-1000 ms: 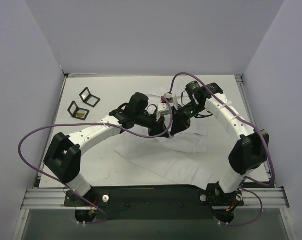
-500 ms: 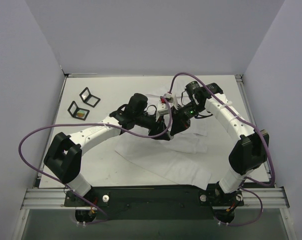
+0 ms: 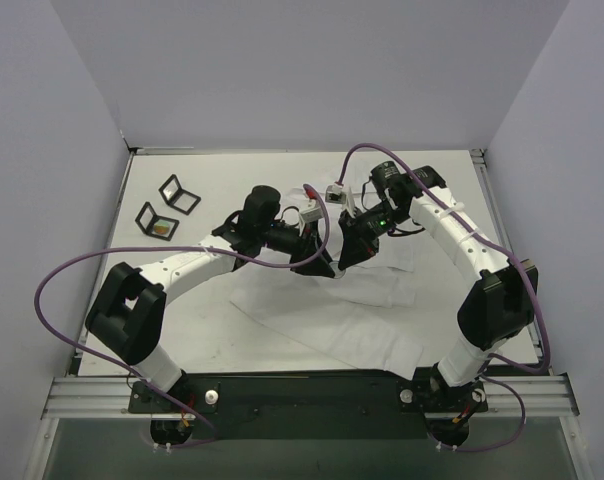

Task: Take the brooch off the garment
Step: Close the brooch.

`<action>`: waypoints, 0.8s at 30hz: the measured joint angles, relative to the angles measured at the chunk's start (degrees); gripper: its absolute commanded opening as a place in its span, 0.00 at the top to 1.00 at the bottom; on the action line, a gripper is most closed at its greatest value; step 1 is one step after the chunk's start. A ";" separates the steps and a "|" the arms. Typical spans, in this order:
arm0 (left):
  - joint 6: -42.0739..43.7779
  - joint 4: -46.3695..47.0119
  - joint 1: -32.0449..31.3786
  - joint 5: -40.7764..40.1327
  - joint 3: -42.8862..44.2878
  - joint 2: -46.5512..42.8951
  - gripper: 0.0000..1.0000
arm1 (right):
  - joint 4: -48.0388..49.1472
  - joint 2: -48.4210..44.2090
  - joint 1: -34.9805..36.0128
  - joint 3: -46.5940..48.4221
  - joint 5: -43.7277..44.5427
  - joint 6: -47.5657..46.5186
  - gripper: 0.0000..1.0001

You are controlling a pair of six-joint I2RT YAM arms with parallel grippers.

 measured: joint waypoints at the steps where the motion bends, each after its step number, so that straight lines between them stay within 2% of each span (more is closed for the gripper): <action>1: -0.57 0.61 0.04 0.33 -0.20 0.00 0.60 | -0.04 0.00 0.00 0.00 -0.04 0.00 1.00; 9: -2.60 2.23 0.17 0.83 -0.68 0.00 0.62 | -0.09 -0.09 0.00 0.00 -0.26 0.02 1.00; 24: 0.24 1.88 0.11 0.90 -0.68 0.00 0.63 | -0.09 -0.22 -0.11 0.00 -0.24 0.02 1.00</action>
